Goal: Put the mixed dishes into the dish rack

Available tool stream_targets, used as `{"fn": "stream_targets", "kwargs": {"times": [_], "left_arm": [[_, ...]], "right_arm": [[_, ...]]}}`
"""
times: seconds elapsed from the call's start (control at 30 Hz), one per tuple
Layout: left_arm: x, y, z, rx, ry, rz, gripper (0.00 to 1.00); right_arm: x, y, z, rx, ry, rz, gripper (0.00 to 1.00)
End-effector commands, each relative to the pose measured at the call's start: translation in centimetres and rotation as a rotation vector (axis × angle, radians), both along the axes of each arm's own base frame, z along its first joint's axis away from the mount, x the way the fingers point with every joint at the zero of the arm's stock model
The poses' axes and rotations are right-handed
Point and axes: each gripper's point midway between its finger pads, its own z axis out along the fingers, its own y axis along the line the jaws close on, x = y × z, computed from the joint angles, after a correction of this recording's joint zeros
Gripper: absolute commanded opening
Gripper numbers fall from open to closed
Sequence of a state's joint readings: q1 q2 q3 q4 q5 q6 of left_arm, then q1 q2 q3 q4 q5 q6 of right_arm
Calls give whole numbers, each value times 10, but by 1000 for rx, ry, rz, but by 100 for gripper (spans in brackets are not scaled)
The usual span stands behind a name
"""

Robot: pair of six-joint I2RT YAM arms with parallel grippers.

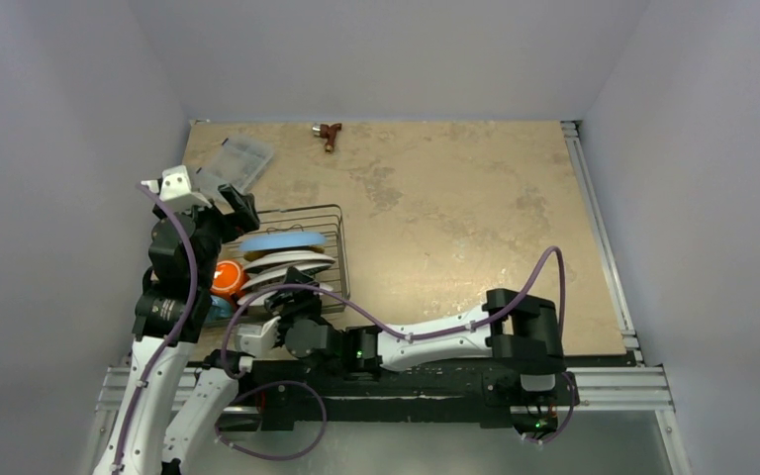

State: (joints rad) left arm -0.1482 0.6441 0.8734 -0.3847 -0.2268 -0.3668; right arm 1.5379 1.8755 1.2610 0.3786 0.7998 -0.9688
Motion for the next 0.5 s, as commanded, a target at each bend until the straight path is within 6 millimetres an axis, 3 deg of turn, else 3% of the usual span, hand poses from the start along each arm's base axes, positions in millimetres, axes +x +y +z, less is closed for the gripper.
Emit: {"fn": "stream_targets", "kwargs": {"times": [0.0,0.17,0.27,0.37,0.47], "left_arm": [[1,-1,24,-26,-58,-5,90],[1,1,21,-22,-53,6,90],[3,-1,21,-23,-49,-3,90],[3,-1,20,-22,-45,-2,90],[5,-2,18,-25,-37,-8,89]], "right_arm": [[5,-16,81,230,23,-57,66],[-3,-39,118,344,97,-11,69],[-9,-68,147,448,143,52,78],[-15,-84,153,482,220,122,89],[-19,-87,145,477,264,151,89]]}}
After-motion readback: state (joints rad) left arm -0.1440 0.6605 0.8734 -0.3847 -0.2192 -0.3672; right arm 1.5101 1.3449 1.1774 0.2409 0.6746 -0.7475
